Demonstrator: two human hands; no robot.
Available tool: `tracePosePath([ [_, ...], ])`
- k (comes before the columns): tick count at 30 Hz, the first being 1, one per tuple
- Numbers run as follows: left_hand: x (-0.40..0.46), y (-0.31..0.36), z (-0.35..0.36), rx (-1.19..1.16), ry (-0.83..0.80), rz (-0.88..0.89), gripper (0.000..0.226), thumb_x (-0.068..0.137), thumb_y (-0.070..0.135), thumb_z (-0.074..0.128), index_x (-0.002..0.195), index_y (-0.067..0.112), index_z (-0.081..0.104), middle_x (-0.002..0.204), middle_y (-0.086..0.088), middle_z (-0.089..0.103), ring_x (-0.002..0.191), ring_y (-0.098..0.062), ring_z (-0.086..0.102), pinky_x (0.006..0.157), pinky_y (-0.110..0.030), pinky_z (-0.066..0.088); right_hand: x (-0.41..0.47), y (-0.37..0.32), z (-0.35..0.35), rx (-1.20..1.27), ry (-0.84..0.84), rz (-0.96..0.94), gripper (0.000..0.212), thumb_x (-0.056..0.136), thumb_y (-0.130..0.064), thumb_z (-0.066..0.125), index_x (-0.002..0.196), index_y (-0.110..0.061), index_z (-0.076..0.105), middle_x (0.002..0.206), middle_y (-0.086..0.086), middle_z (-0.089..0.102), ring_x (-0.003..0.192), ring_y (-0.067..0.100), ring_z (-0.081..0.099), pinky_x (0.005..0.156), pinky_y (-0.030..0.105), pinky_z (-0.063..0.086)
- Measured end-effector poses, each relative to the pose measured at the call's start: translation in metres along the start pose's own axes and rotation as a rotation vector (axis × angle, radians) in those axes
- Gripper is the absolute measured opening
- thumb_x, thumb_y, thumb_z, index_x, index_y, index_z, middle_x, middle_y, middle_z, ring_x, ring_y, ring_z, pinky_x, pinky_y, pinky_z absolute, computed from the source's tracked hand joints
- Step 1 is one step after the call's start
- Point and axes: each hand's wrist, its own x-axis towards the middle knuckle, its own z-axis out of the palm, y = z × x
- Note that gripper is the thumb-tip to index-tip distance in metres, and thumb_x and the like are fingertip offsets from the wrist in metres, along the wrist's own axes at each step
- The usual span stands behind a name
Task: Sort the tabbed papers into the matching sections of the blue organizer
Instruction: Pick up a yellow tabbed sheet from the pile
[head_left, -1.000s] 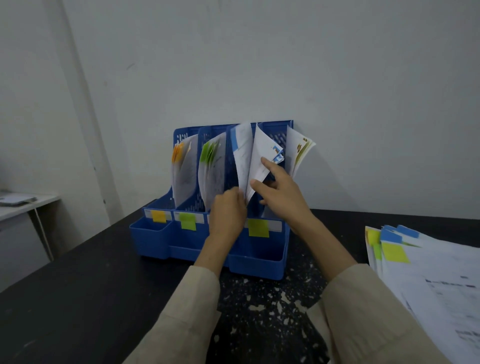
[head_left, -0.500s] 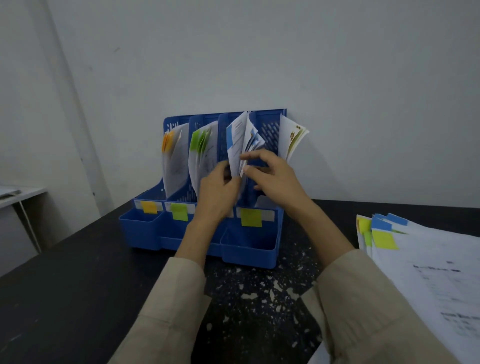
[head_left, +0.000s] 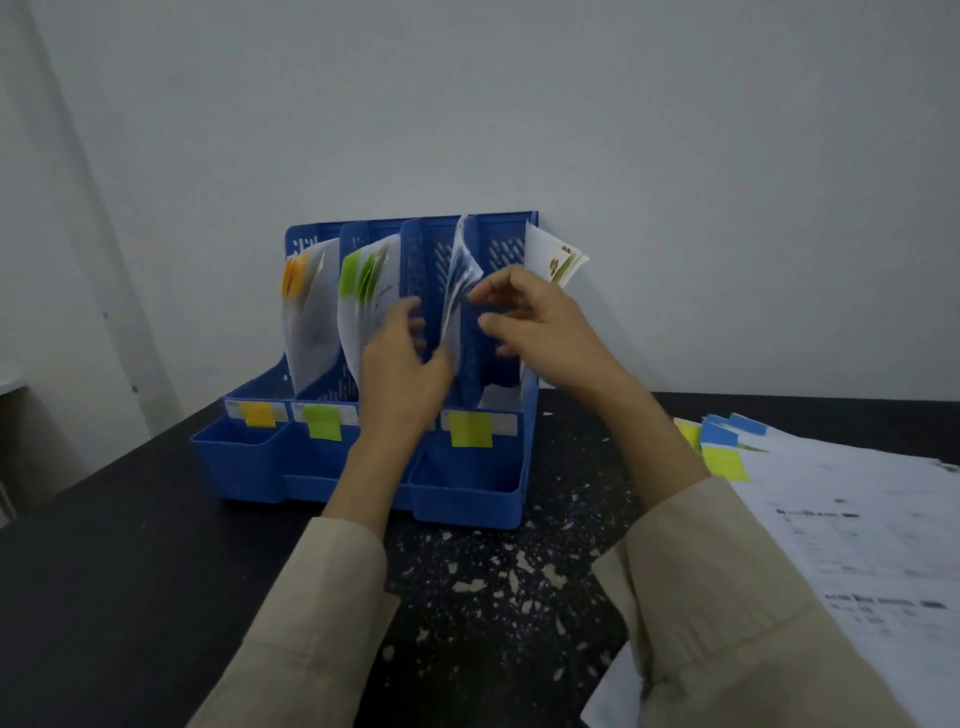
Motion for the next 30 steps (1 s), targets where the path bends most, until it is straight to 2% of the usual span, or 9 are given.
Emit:
tracePosePath([
  [2,-0.001,0.011,0.003,-0.036,0.119,0.163,0.044,0.081,0.008,0.054,0.124,0.012,0.048,0.11,-0.005,0.056,0.089,-0.014,0.056,0.071,-0.027,0.049,-0.003,-0.01,-0.019,-0.025,-0.01,0.017,0.017,0.091,-0.004,0.052,0.09,-0.019,0.059,0.1,0.001,0.067,0.09,0.012,0.064,0.072,0.025,0.051],
  [6,-0.012,0.036,0.014,-0.031,0.117,0.39,0.034,0.074,0.007,0.049,0.107,0.009,0.054,0.097,-0.005,0.055,0.076,-0.014,0.055,0.059,-0.024,0.047,-0.014,-0.02,-0.057,-0.162,-0.051,0.116,0.015,0.091,-0.006,0.053,0.086,-0.017,0.063,0.088,0.003,0.071,0.079,0.014,0.068,0.068,0.028,0.053],
  [11,-0.043,0.051,0.054,-0.042,-0.218,0.502,0.019,0.081,0.009,0.048,0.094,0.013,0.06,0.092,0.004,0.057,0.075,-0.015,0.056,0.065,-0.041,0.051,-0.044,0.006,-0.129,-0.401,0.082,0.486,0.011,0.088,-0.008,0.056,0.083,-0.015,0.063,0.093,0.007,0.07,0.081,0.016,0.065,0.064,0.025,0.049],
  [13,-0.057,0.049,0.071,-0.048,-0.412,0.478,0.019,0.082,0.014,0.049,0.096,0.019,0.061,0.093,0.007,0.058,0.08,-0.013,0.057,0.069,-0.043,0.051,-0.068,0.026,-0.16,-0.466,0.186,0.672,0.006,0.087,-0.013,0.06,0.09,-0.011,0.066,0.097,0.009,0.068,0.085,0.018,0.063,0.066,0.027,0.05],
  [17,-0.086,0.042,0.098,-0.039,-0.801,0.455,0.021,0.089,0.017,0.057,0.109,0.022,0.063,0.105,0.006,0.059,0.093,-0.009,0.056,0.085,-0.039,0.049,-0.125,0.055,-0.216,-0.6,0.442,1.067,0.042,0.082,-0.019,0.071,0.117,0.002,0.058,0.118,0.018,0.06,0.104,0.031,0.058,0.087,0.041,0.048],
  [20,-0.106,0.039,0.11,0.062,-1.009,0.505,0.03,0.095,0.034,0.05,0.124,0.028,0.055,0.128,0.01,0.051,0.116,-0.006,0.048,0.103,-0.032,0.039,-0.161,0.069,-0.242,-0.611,0.582,1.241,0.058,0.077,-0.018,0.077,0.125,0.004,0.053,0.125,0.021,0.057,0.11,0.035,0.057,0.092,0.045,0.049],
  [23,-0.124,0.037,0.119,0.144,-1.075,0.551,0.041,0.097,0.042,0.043,0.136,0.032,0.045,0.149,0.009,0.033,0.135,-0.006,0.029,0.109,-0.019,0.019,-0.18,0.074,-0.25,-0.556,0.607,1.351,0.068,0.075,-0.018,0.078,0.131,0.003,0.047,0.13,0.021,0.053,0.117,0.037,0.053,0.097,0.05,0.045],
  [27,-0.135,0.032,0.125,0.165,-1.08,0.581,0.061,0.087,0.061,0.027,0.14,0.033,0.04,0.151,0.007,0.031,0.136,-0.004,0.025,0.103,-0.01,0.011,-0.186,0.076,-0.246,-0.527,0.576,1.388,0.084,0.075,-0.019,0.08,0.142,0.0,0.032,0.145,0.018,0.038,0.13,0.037,0.041,0.1,0.046,0.037],
  [30,-0.136,0.029,0.126,0.148,-1.073,0.573,0.076,0.077,0.068,0.014,0.141,0.035,0.038,0.151,0.009,0.031,0.136,-0.004,0.025,0.102,-0.01,0.011,-0.188,0.079,-0.248,-0.54,0.563,1.359,0.077,0.072,-0.022,0.082,0.135,0.0,0.044,0.139,0.017,0.046,0.126,0.035,0.045,0.098,0.044,0.04],
])
